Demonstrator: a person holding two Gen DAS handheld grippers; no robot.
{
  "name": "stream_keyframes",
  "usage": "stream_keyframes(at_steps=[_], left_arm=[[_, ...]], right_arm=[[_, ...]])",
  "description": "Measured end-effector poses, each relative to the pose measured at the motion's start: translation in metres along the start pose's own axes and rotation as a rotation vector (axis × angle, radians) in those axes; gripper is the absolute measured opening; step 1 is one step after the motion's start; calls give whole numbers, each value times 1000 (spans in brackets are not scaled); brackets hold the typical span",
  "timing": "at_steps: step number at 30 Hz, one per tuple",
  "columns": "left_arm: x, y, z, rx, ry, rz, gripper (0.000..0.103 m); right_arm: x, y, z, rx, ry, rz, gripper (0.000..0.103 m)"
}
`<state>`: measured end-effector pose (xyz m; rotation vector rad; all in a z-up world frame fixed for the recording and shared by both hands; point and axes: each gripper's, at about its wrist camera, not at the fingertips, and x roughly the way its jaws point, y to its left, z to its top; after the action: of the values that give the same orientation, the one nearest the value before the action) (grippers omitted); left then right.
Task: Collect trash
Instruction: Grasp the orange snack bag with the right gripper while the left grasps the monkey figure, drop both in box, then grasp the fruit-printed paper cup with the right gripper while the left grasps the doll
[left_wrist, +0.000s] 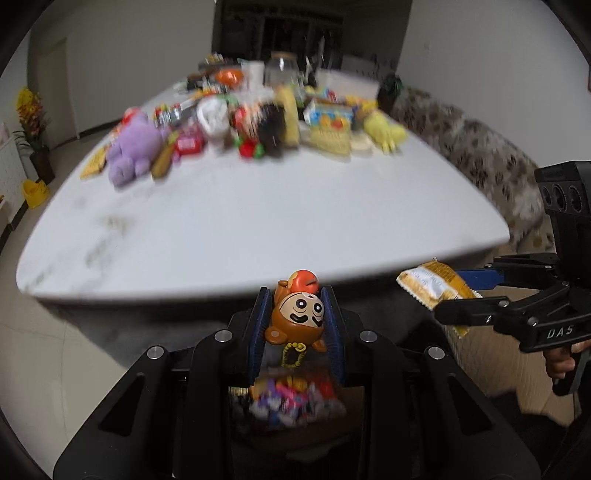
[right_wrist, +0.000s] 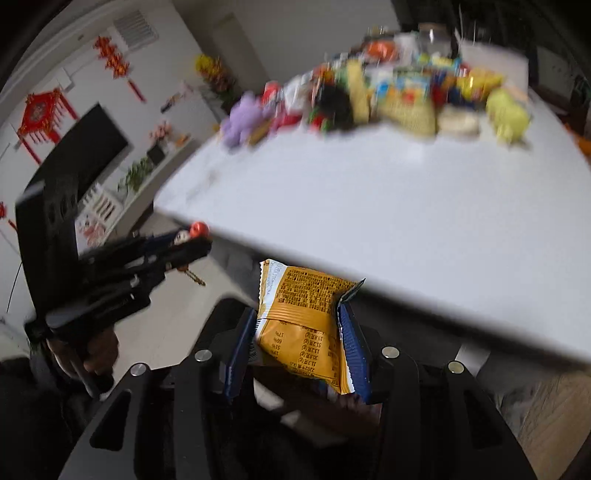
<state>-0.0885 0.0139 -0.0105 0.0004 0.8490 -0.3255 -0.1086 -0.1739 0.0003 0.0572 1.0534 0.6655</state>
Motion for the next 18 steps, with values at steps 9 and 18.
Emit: stream_keyframes(at_steps=[9, 18], left_arm=[[35, 7, -56, 56, 136, 74, 77], [16, 23, -3, -18, -3, 23, 83]], right_arm=[[47, 0, -38, -67, 132, -56, 69], [-19, -20, 54, -151, -204, -166, 72]])
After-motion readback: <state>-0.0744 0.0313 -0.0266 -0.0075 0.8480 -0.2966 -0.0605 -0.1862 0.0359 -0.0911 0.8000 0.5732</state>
